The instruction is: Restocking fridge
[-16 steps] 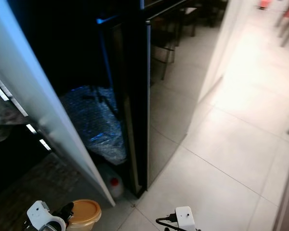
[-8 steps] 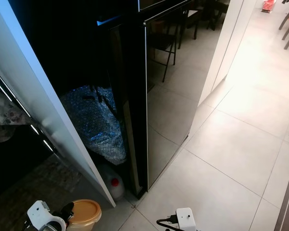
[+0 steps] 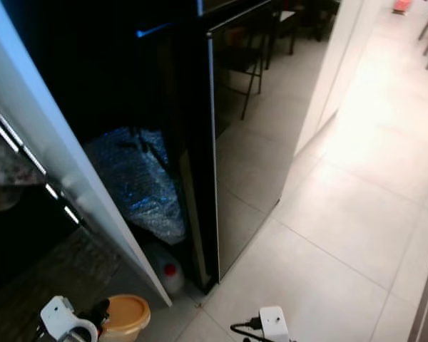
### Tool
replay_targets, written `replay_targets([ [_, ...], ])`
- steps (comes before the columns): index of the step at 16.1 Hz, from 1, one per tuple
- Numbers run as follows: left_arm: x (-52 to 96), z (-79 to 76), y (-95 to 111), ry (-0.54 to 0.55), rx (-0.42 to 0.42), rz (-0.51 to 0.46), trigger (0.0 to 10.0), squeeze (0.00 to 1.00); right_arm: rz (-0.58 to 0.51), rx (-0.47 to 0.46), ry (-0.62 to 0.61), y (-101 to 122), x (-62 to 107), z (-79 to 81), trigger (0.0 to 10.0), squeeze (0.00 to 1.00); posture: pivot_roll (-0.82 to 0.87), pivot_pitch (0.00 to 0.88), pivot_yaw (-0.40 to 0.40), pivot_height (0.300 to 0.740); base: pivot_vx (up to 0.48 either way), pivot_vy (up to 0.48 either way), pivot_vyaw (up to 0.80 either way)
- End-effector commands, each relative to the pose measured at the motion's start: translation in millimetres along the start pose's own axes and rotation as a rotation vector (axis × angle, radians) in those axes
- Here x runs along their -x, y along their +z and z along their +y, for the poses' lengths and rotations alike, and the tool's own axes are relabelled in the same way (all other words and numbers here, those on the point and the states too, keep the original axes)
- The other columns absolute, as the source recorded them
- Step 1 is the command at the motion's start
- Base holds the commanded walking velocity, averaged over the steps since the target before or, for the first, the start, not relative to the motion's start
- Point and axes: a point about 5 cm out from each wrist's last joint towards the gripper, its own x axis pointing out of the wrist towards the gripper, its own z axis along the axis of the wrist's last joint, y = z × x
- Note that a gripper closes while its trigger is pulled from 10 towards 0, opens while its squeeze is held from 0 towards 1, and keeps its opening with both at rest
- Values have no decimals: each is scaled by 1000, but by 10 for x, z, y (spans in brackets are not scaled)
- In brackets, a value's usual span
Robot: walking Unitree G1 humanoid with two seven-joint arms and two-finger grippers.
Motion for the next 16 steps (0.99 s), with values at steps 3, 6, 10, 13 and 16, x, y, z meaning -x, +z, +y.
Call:
replay_targets([
  [3,-5,30,44,9,-23,8,10000,0,-4,-27,6,-15,-1,34,10000,0,18,17,61,740,0,367,-263],
  [6,-9,35,70,7,-37,8,10000,0,-22,-50,0,0,-3,53,10000,0,11,15,73,740,0,416,0],
  [10,-15,56,134,7,-50,2,10000,0,-15,-63,8,-7,-10,110,10000,0,20,8,85,740,0,374,0],
  [13,-16,75,171,8,-60,-3,10000,0,-12,-71,14,-14,-13,146,10000,0,23,3,90,740,0,364,0],
  [16,-27,47,188,5,-82,-4,10000,0,-10,-43,24,-5,-17,172,10000,0,-5,0,76,740,0,82,-750],
])
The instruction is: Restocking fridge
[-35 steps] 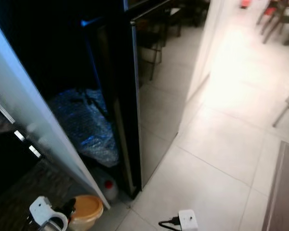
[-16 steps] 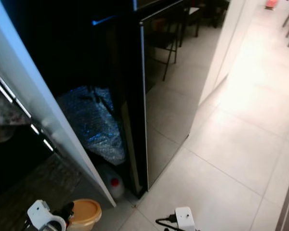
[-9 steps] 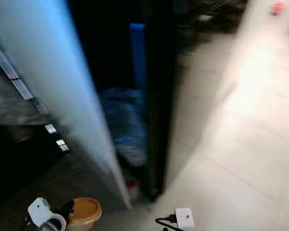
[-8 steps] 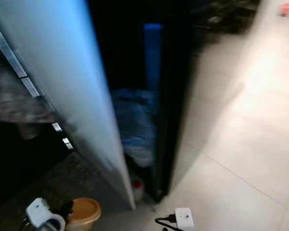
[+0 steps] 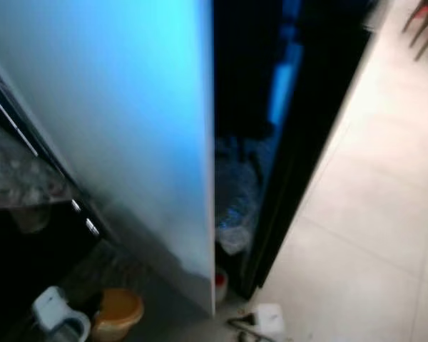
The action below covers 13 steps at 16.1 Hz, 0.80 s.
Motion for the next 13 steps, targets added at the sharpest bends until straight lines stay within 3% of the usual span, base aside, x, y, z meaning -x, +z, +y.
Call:
replay_targets([
  [1,-13,-72,-40,-12,-12,18,10000,0,11,9,-17,-28,13,-75,10000,0,-3,0,71,740,0,0,-775],
  [3,-21,-124,-56,-24,-10,17,10000,0,7,16,-33,-6,15,-114,10000,0,2,0,72,740,0,0,-772],
  [6,3,-69,-113,-11,-15,28,10000,0,-1,-23,-67,-14,27,-182,10000,0,-4,0,62,740,0,0,-769],
  [8,17,-37,-144,1,-5,30,10000,0,6,4,-64,-32,36,-214,10000,0,-8,0,45,740,0,0,-766],
  [13,60,29,-259,30,2,50,10000,0,-21,7,-102,-65,58,-262,10000,0,-20,0,21,740,0,0,-89],
])
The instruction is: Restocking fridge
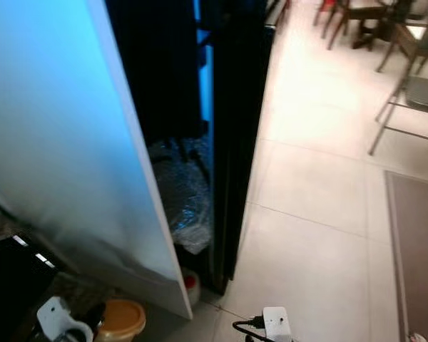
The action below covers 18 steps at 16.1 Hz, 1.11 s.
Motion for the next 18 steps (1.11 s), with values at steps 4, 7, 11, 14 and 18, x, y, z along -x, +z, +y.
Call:
replay_targets([
  [4,39,134,-35,58,33,-8,10000,0,-167,-68,-194,49,55,-116,10000,0,-31,0,5,740,0,0,0],
  [7,28,159,48,58,8,-14,10000,0,-531,96,-160,834,103,-202,10000,0,-37,0,7,740,0,0,0],
  [11,10,134,102,58,10,-27,10000,0,-865,90,-220,1563,334,-285,10000,0,-51,0,4,740,0,0,0],
  [14,3,109,104,59,29,-33,10000,0,-996,73,-146,1837,476,-205,10000,0,-50,0,-4,740,0,0,0],
  [18,9,120,72,73,40,-26,10000,0,-1018,159,83,1895,498,124,10000,0,-53,0,-14,740,0,0,0],
])
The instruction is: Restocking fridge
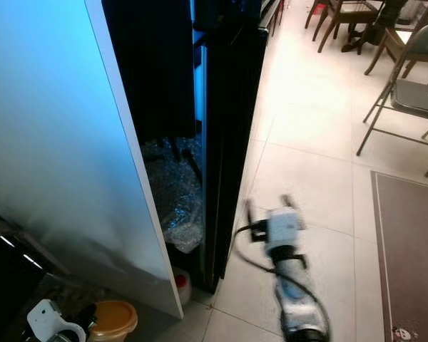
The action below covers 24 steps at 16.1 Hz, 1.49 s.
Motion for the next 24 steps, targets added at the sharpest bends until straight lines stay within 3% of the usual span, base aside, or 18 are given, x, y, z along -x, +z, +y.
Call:
replay_targets([
  [1,11,30,-32,15,4,5,10000,0,51,-46,87,-54,-13,77,10000,0,-46,0,-20,740,0,0,0],
  [4,14,44,-29,18,6,2,10000,0,86,-95,167,-69,21,114,10000,0,-45,0,-21,740,0,0,0],
  [5,16,55,-28,20,3,2,10000,0,85,-88,151,-56,-5,35,10000,0,-49,5,-14,740,0,0,0],
  [6,17,60,-28,21,0,3,10000,0,89,-89,142,-43,-37,-10,10000,565,-49,6,-13,740,0,0,0],
  [7,17,57,-30,22,-4,4,10000,0,80,-100,145,-13,-70,-35,10000,1000,-45,5,-13,740,0,0,0],
  [13,7,-7,-43,3,-18,8,10000,0,98,-133,294,52,-156,-40,10000,1000,-31,8,-11,740,0,0,0],
  [15,7,-3,-43,5,-19,9,10000,0,92,-111,290,82,-182,-77,10000,1000,-36,7,-9,740,0,0,0],
  [16,7,-5,-43,5,-19,9,10000,0,86,-100,296,101,-201,-89,10000,0,-35,7,-8,740,0,0,0],
  [21,5,-17,-43,3,-14,6,10000,0,108,-132,419,140,-281,-25,10000,0,-27,6,-12,740,0,0,0],
  [24,4,-20,-42,3,-13,4,10000,0,108,-94,389,170,-342,-67,10000,0,-29,4,-12,740,0,0,0],
])
